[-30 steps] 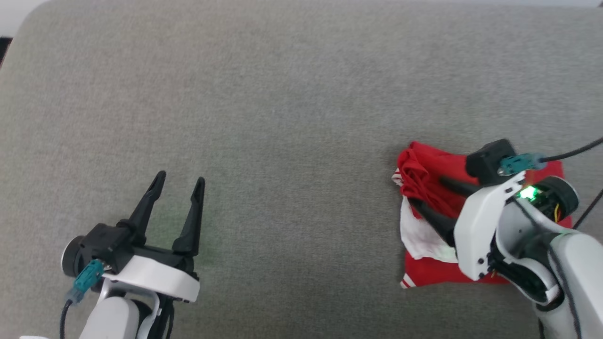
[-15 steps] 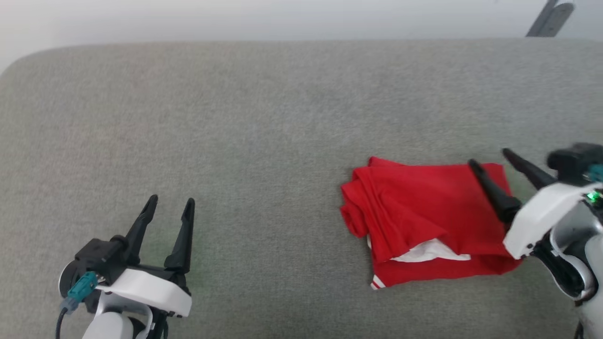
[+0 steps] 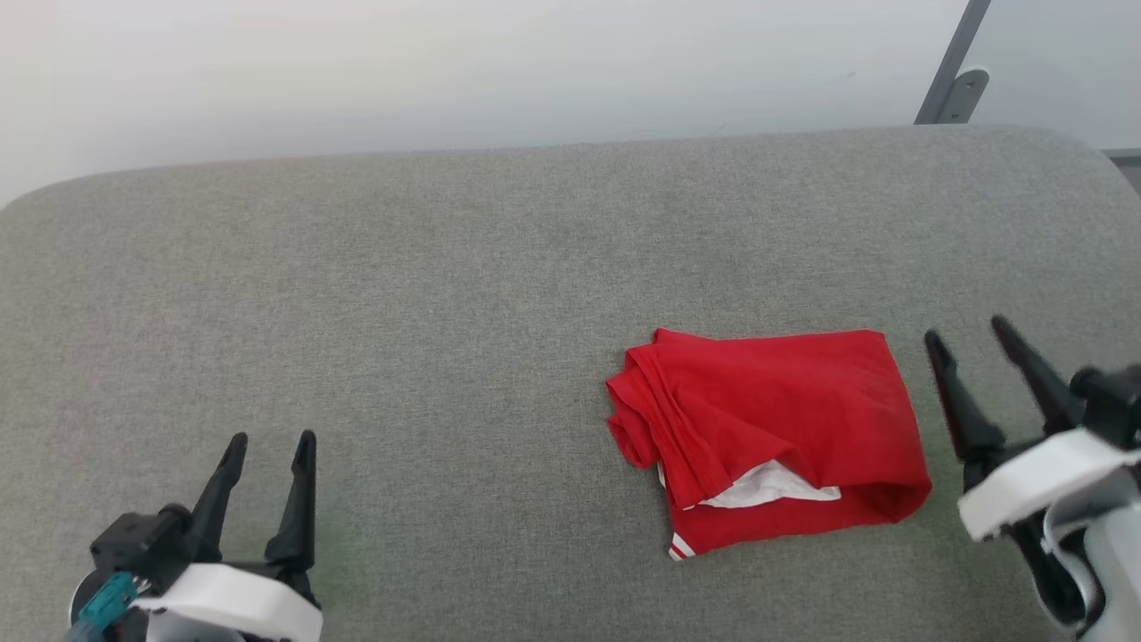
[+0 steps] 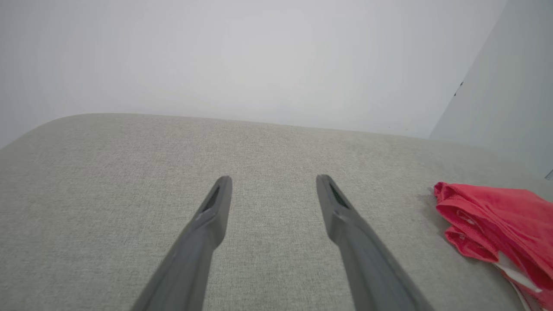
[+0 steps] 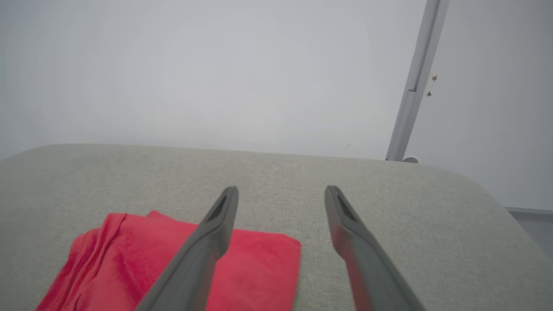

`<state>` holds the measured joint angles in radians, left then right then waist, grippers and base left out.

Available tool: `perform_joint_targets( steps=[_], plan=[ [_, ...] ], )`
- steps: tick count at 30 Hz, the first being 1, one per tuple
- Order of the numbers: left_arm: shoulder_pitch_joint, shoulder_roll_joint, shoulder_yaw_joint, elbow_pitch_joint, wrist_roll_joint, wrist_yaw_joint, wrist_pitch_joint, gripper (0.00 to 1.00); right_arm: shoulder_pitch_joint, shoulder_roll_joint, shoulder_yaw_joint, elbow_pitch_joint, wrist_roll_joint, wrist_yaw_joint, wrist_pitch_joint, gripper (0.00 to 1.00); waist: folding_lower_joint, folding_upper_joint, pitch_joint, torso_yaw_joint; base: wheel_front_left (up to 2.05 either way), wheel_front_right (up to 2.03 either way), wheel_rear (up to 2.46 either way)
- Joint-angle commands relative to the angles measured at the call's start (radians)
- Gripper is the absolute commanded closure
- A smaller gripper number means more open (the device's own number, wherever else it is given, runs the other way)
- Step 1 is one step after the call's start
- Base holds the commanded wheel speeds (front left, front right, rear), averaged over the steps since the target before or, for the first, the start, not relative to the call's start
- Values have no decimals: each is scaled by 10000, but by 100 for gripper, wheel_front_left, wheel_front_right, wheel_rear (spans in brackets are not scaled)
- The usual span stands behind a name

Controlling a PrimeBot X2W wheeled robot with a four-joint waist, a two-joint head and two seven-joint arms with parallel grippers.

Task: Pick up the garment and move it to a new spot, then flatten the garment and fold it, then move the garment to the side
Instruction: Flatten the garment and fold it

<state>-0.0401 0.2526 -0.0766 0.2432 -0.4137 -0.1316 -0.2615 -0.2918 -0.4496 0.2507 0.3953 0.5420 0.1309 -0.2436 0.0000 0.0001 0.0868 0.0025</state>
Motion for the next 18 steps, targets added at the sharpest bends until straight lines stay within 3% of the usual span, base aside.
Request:
perform_joint_targets(
  steps=[1, 18],
  plan=[
    [197, 52, 81, -122, 5, 26, -50, 0, 258, 90, -111, -139, -95, -6, -106, 0, 0, -1, -34, -7, 0, 0, 0],
    [1575, -203, 999, -1681, 433, 26, -50, 0, 2761, 798, -2348, -2506, -1015, -6, 254, 0, 0, -1, 124, 107, 0, 0, 0]
  ],
)
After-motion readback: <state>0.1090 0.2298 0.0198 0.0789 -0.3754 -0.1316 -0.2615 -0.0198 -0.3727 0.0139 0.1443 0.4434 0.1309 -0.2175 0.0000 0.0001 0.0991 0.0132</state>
